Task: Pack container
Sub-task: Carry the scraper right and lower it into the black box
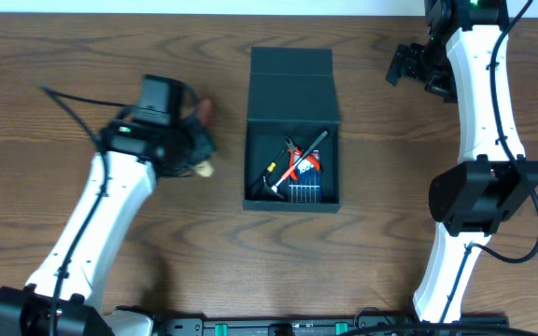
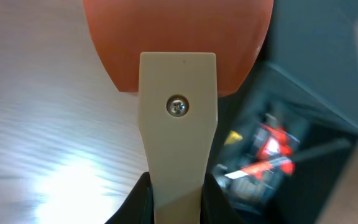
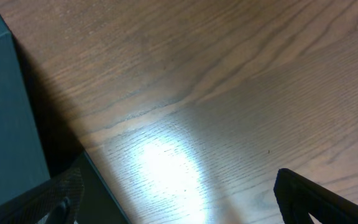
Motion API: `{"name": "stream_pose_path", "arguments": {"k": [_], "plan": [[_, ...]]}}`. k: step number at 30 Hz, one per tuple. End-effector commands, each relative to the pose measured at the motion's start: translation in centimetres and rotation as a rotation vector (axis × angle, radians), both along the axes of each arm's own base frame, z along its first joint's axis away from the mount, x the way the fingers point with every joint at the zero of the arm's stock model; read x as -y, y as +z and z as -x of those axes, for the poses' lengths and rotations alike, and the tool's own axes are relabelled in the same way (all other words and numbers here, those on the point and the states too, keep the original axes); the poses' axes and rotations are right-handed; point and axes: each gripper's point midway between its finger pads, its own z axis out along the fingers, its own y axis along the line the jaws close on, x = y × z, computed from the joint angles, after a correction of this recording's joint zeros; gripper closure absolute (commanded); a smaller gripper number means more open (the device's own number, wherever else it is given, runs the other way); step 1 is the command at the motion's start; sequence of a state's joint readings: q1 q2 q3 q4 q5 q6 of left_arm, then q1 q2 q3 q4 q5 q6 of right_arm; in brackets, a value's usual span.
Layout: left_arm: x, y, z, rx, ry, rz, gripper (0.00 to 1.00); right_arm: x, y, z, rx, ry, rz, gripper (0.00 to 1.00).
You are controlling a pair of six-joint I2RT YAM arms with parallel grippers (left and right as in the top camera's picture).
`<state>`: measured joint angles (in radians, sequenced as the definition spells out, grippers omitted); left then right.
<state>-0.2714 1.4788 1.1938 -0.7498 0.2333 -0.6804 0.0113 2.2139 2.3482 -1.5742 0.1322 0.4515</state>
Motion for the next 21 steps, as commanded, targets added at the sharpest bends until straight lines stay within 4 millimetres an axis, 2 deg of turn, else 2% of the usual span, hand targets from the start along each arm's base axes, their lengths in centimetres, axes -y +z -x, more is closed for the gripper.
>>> {"name": "stream_pose_path", "arguments": {"k": [1, 7, 10, 21], "plan": [[3.9, 1.9, 0.2, 0.037, -0.013, 0.08, 0.94, 0.0, 0.7, -0.2, 0.02, 0.009, 0.011, 0.01], [10.5, 3.2, 1.9, 0.084, -0.114, 0.162, 0.94, 0.0, 0.7, -0.2, 0.021, 0.009, 0.011, 0.01], [12.4, 3.6, 2.7, 0.088, -0.14, 0.189, 0.94, 0.0, 0.7, -0.2, 0.021, 0.009, 0.011, 0.01], [14.0, 3.5, 4.3, 0.042, -0.113, 0.22, 0.94, 0.0, 0.7, -0.2, 0.02, 0.009, 0.011, 0.01]]}}
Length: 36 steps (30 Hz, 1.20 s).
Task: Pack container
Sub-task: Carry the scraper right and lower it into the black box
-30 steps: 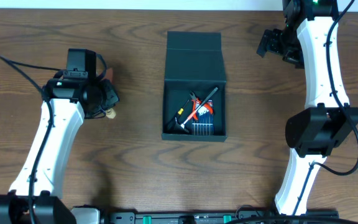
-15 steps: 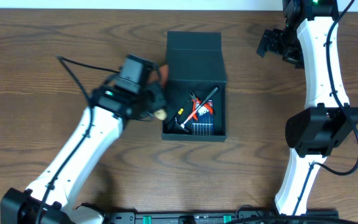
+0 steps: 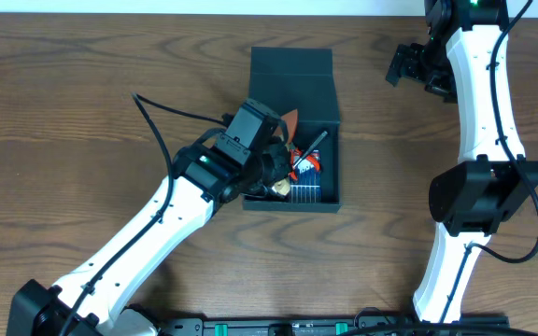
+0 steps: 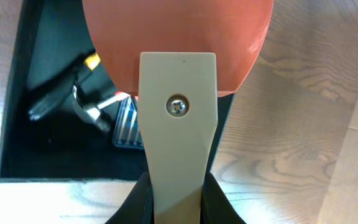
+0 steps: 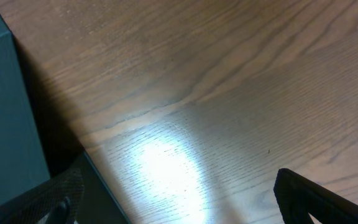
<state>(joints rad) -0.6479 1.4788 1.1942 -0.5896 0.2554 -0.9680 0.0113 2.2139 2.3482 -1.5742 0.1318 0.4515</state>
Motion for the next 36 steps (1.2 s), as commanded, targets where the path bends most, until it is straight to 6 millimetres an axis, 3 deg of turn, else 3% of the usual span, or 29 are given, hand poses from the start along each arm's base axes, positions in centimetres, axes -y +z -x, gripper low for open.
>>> {"name": "stream_pose_path", "arguments": {"k": [1, 7, 18, 27, 36], "plan": [[0.4, 1.4, -0.2, 0.009, 0.04, 0.034, 0.94, 0.0, 0.7, -0.2, 0.02, 0.009, 0.011, 0.01], [0.2, 0.6, 0.0, -0.018, 0.05, 0.015, 0.94, 0.0, 0.7, -0.2, 0.021, 0.009, 0.011, 0.01], [0.5, -3.0, 0.6, -0.117, 0.051, -0.055, 0.94, 0.0, 0.7, -0.2, 0.02, 0.009, 0.011, 0.01], [1.7, -4.7, -0.9, -0.104, 0.051, -0.045, 0.94, 0.0, 0.7, -0.2, 0.021, 0.009, 0.011, 0.01], [2.0, -8.1, -1.6, -0.148, 0.056, -0.089, 0.94, 0.0, 0.7, -0.2, 0.021, 0.009, 0.011, 0.01]]}}
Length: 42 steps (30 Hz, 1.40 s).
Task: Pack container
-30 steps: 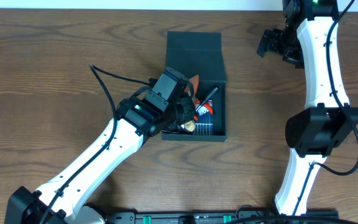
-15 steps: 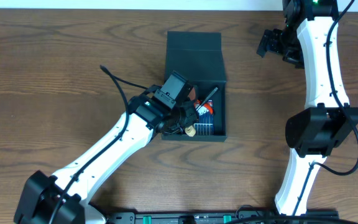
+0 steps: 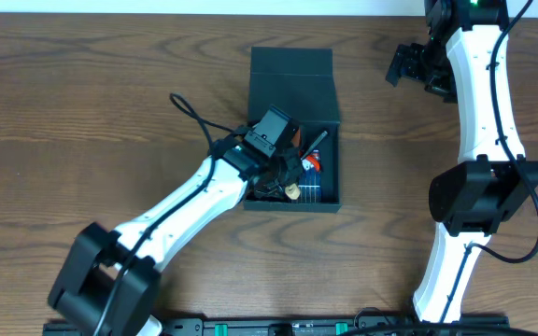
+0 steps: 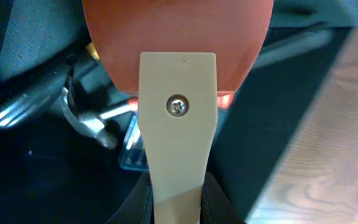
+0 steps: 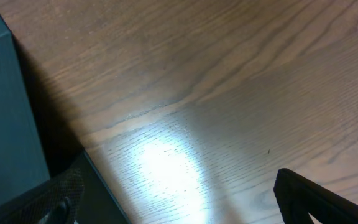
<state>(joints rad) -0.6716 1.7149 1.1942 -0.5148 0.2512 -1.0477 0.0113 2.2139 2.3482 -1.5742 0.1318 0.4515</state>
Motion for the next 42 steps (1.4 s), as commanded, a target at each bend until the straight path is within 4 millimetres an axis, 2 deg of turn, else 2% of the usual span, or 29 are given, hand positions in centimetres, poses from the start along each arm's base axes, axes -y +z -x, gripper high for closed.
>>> {"name": "stream_pose_path", "arguments": {"k": [1, 3, 4, 6, 7, 8, 9, 16, 20, 24, 28, 35, 42], "plan": [[0.2, -0.3, -0.8, 0.012, 0.009, -0.012, 0.94, 0.0, 0.7, -0.2, 0.02, 0.009, 0.011, 0.01], [0.4, -0.5, -1.0, 0.018, 0.009, -0.008, 0.93, 0.0, 0.7, -0.2, 0.02, 0.009, 0.011, 0.01], [0.6, -0.4, -1.2, 0.026, 0.009, -0.002, 0.89, 0.0, 0.7, -0.2, 0.02, 0.009, 0.011, 0.01], [1.0, -0.1, -1.7, 0.051, 0.009, 0.018, 0.62, 0.0, 0.7, -0.2, 0.02, 0.009, 0.011, 0.01], [1.2, 0.1, -2.0, 0.064, 0.009, 0.029, 0.41, 0.0, 0.7, -0.2, 0.02, 0.009, 0.011, 0.01], [1.5, 0.4, -2.3, 0.078, 0.009, 0.041, 0.25, 0.0, 0.7, -0.2, 0.02, 0.009, 0.011, 0.01], [1.7, 0.5, -2.5, 0.088, 0.009, 0.05, 0.21, 0.0, 0.7, -0.2, 0.02, 0.009, 0.011, 0.01], [2.5, 1.4, -3.5, 0.142, -0.007, 0.089, 0.2, 0.0, 0.7, -0.2, 0.021, 0.009, 0.011, 0.01], [3.9, 2.2, -2.9, 0.124, -0.048, 0.163, 0.2, 0.0, 0.7, -0.2, 0.02, 0.009, 0.011, 0.01], [4.3, 2.2, -2.0, 0.084, -0.075, 0.191, 0.2, 0.0, 0.7, -0.2, 0.02, 0.009, 0.011, 0.01], [3.8, 1.7, -1.4, 0.041, -0.059, 0.175, 0.2, 0.0, 0.7, -0.2, 0.02, 0.009, 0.011, 0.01], [3.2, 2.3, -1.9, 0.056, -0.04, 0.174, 0.2, 0.0, 0.7, -0.2, 0.021, 0.009, 0.011, 0.01], [1.9, 1.8, -0.2, -0.015, -0.034, 0.123, 0.2, 0.0, 0.7, -0.2, 0.02, 0.009, 0.011, 0.01]]}}
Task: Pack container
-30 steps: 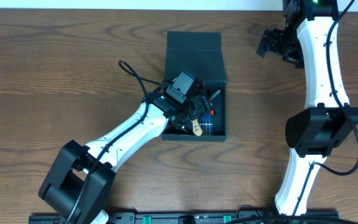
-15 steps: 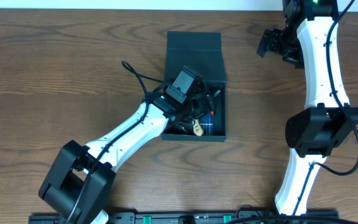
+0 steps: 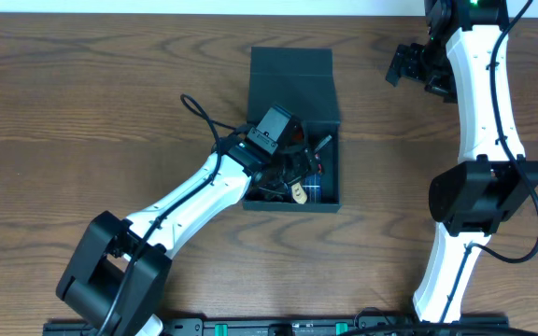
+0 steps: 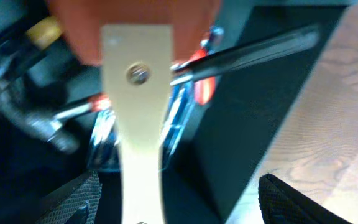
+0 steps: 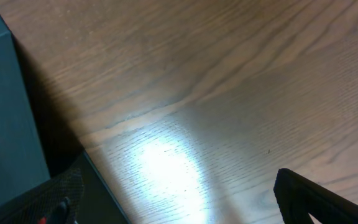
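Observation:
A black box (image 3: 258,201) stands open mid-table, its lid (image 3: 290,86) folded back. Inside lie red-handled tools (image 3: 318,168), a blue pack and a thin black rod (image 4: 253,51). A spatula with an orange blade (image 4: 135,25) and a cream handle (image 4: 138,130) lies in the box; its handle end (image 3: 297,191) shows in the overhead view. My left gripper (image 4: 179,190) hangs over the box, open, with the handle loose between its wide-spread fingers. My right gripper (image 3: 405,67) is at the far right, open over bare wood.
The box's dark wall (image 5: 5,112) fills the left edge of the right wrist view. Brown wooden tabletop (image 3: 82,93) surrounds the box. My left arm's cable (image 3: 199,117) loops just left of the box.
My left gripper was shut on the spatula's handle low in the box. Now its fingers are wide apart and the spatula lies loose among the tools. The right arm has not moved.
My left gripper held the spatula over the table left of the box. Then it held it over the box's left part, then down inside the box. Now it is open and the spatula rests in the box. The right gripper stayed open at the far right.

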Motion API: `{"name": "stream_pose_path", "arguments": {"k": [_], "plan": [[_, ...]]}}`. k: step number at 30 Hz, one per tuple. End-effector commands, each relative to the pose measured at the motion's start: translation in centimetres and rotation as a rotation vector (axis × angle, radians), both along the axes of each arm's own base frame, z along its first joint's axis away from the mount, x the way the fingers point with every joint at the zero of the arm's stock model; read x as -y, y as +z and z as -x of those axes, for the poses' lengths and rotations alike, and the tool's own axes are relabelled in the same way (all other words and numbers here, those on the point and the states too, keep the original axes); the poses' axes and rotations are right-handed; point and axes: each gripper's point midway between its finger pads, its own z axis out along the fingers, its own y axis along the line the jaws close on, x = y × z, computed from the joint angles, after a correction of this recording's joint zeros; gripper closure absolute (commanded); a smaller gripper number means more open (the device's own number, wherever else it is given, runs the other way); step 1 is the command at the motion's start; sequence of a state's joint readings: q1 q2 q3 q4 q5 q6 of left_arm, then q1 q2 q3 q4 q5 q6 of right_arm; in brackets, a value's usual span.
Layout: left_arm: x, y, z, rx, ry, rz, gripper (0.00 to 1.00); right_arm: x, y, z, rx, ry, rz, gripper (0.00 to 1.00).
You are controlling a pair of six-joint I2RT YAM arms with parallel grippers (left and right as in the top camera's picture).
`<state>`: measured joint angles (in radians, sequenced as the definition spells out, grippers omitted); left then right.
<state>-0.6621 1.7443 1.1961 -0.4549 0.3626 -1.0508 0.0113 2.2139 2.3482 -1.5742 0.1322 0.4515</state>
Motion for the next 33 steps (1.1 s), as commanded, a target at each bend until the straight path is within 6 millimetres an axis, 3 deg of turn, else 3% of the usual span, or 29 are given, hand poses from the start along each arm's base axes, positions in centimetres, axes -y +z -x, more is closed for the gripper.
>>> {"name": "stream_pose_path", "arguments": {"k": [1, 10, 33], "plan": [[0.0, 1.9, -0.2, 0.026, 0.0, 0.024, 0.2, 0.0, 0.7, -0.2, 0.02, 0.009, 0.011, 0.01], [1.3, 3.0, 0.7, -0.004, -0.043, 0.107, 0.21, 0.0, 0.7, -0.2, 0.021, 0.009, 0.011, 0.01], [0.8, 2.4, 1.5, -0.042, -0.043, 0.078, 0.2, 0.0, 0.7, -0.2, 0.02, 0.009, 0.011, 0.01]]}}
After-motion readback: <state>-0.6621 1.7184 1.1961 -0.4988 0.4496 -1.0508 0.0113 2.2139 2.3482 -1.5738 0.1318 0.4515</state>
